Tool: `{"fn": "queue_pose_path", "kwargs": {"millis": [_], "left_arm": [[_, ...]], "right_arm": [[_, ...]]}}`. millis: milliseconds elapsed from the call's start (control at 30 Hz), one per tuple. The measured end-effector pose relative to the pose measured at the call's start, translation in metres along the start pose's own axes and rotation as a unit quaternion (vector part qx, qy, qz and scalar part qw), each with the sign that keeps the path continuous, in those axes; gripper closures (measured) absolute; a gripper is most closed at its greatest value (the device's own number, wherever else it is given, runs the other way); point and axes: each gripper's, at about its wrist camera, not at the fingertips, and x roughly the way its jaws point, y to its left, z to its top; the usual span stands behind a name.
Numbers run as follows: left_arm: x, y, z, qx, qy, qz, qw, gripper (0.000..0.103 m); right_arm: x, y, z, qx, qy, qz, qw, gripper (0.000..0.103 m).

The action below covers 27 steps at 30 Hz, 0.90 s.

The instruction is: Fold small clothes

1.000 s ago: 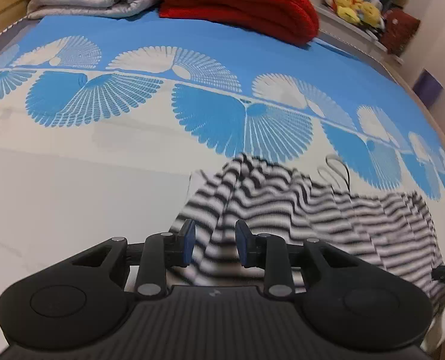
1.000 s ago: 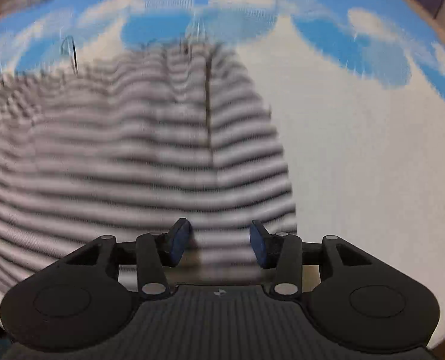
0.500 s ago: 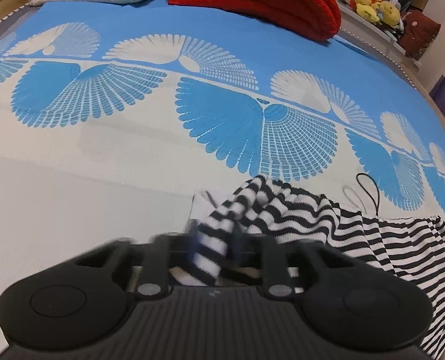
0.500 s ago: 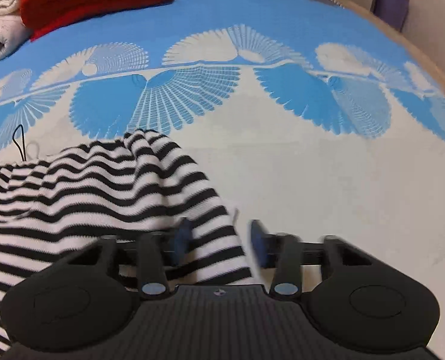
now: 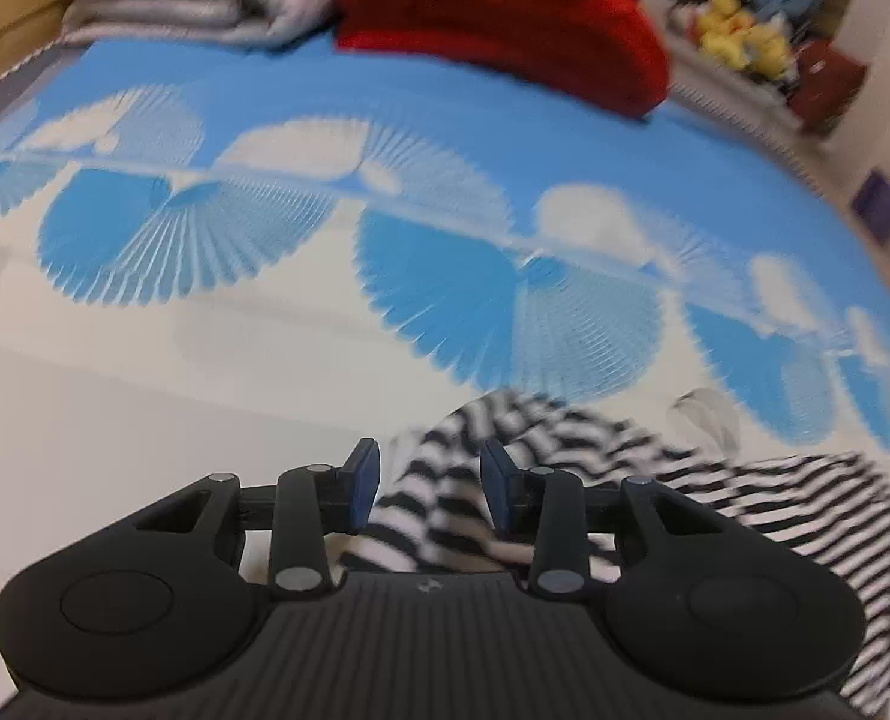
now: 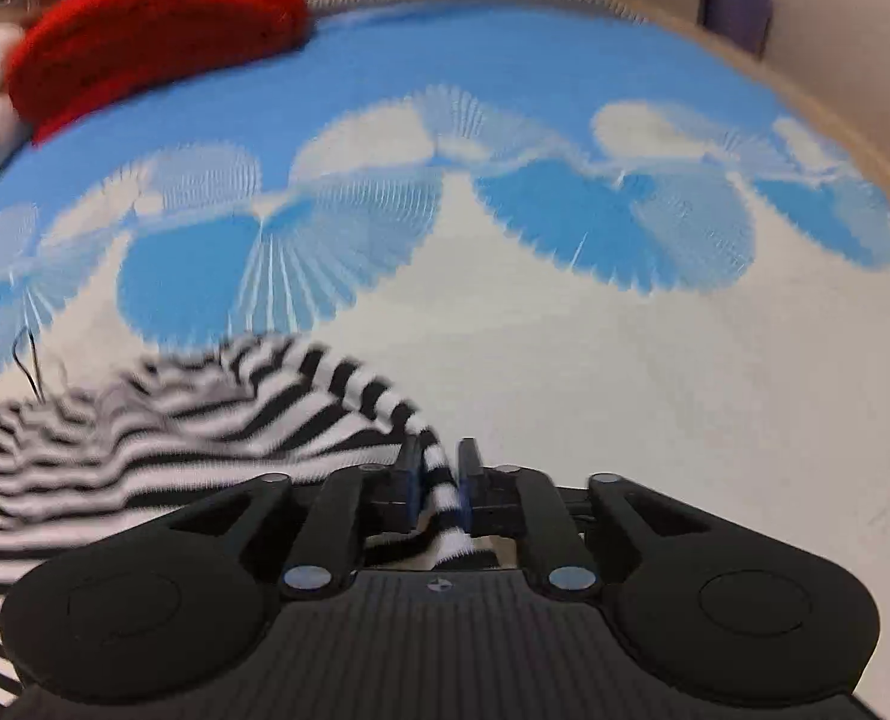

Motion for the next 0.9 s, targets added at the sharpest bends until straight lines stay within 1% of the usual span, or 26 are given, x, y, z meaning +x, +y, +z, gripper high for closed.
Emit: {"fn": "queue_pose_path", "kwargs": {"millis": [67,100,133,167,200,233,267,300,333,367,433,467,500,533,567,600,633,700,733,767,800,833,900], "left_arm": [[-0.008,-0.005,-0.002,0.011,-0.003,-0.026,0.9996,0.062],[-0.008,-0.009,-0.004,0.022,0.002,-0.037,0.9991,0.062],[-0.006,-0.013,-0.007,0.036,0.012,-0.045,0.9983,0.062],[-0.001,-0.017,-0.011,0.049,0.022,-0.048,0.9974,0.063],[0.008,-0.021,-0.016,0.062,0.035,-0.047,0.9964,0.063],[0.022,-0.024,-0.021,0.075,0.06,-0.034,0.9948,0.063],[0.035,-0.024,-0.028,0.083,0.086,-0.017,0.9927,0.062],[0.043,-0.024,-0.033,0.089,0.105,0.0,0.9905,0.062],[0.041,-0.024,-0.033,0.089,0.103,0.005,0.9906,0.062],[0.034,-0.023,-0.03,0.084,0.093,0.002,0.9922,0.063],[0.006,-0.02,-0.025,0.068,0.054,-0.022,0.996,0.063],[-0.007,-0.018,-0.024,0.064,0.043,-0.039,0.9963,0.063],[-0.017,-0.018,-0.025,0.061,0.041,-0.056,0.9957,0.063],[-0.023,-0.017,-0.029,0.06,0.05,-0.077,0.9939,0.063],[-0.026,-0.017,-0.034,0.062,0.069,-0.096,0.9911,0.063],[-0.026,-0.019,-0.042,0.071,0.094,-0.103,0.9877,0.063],[-0.024,-0.023,-0.052,0.089,0.118,-0.09,0.9849,0.063],[-0.011,-0.029,-0.073,0.14,0.162,-0.046,0.9757,0.063],[-0.005,-0.029,-0.08,0.155,0.176,-0.03,0.9715,0.063],[-0.002,-0.028,-0.083,0.161,0.18,-0.016,0.9703,0.063],[-0.005,-0.026,-0.082,0.154,0.173,-0.014,0.9726,0.063],[-0.013,-0.023,-0.08,0.139,0.162,-0.021,0.9768,0.064],[-0.034,-0.019,-0.08,0.113,0.136,-0.046,0.9832,0.064]], "right_arm": [[-0.013,-0.002,0.001,0.005,-0.018,0.023,1.0,0.08],[-0.017,-0.001,0.001,0.001,-0.019,0.034,0.999,0.079],[-0.019,0.0,0.0,-0.006,-0.014,0.049,0.999,0.078],[-0.018,0.002,-0.003,-0.012,-0.001,0.069,0.998,0.074],[-0.013,0.003,-0.008,-0.019,0.023,0.088,0.996,0.067],[-0.006,0.005,-0.014,-0.027,0.054,0.098,0.993,0.062],[0.005,0.006,-0.021,-0.035,0.09,0.099,0.99,0.059],[0.013,0.008,-0.029,-0.047,0.112,0.097,0.988,0.059],[0.012,0.01,-0.033,-0.066,0.108,0.095,0.987,0.06],[0.007,0.013,-0.033,-0.081,0.097,0.092,0.988,0.06],[-0.007,0.009,-0.031,-0.069,0.084,0.093,0.99,0.06],[-0.013,0.007,-0.029,-0.06,0.082,0.1,0.99,0.06],[-0.02,0.005,-0.029,-0.056,0.078,0.108,0.99,0.06],[-0.027,0.004,-0.03,-0.057,0.077,0.117,0.989,0.06],[-0.03,0.003,-0.032,-0.062,0.083,0.126,0.987,0.06],[-0.033,0.003,-0.035,-0.07,0.096,0.131,0.984,0.06],[-0.033,0.004,-0.041,-0.083,0.113,0.131,0.981,0.06],[-0.03,0.006,-0.056,-0.116,0.151,0.117,0.975,0.06],[-0.028,0.006,-0.063,-0.133,0.164,0.103,0.972,0.06],[-0.032,0.007,-0.068,-0.14,0.161,0.097,0.972,0.06],[-0.035,0.006,-0.068,-0.135,0.153,0.096,0.974,0.06],[-0.042,0.003,-0.066,-0.12,0.144,0.099,0.977,0.06],[-0.053,-0.005,-0.065,-0.093,0.134,0.105,0.981,0.06]]}}
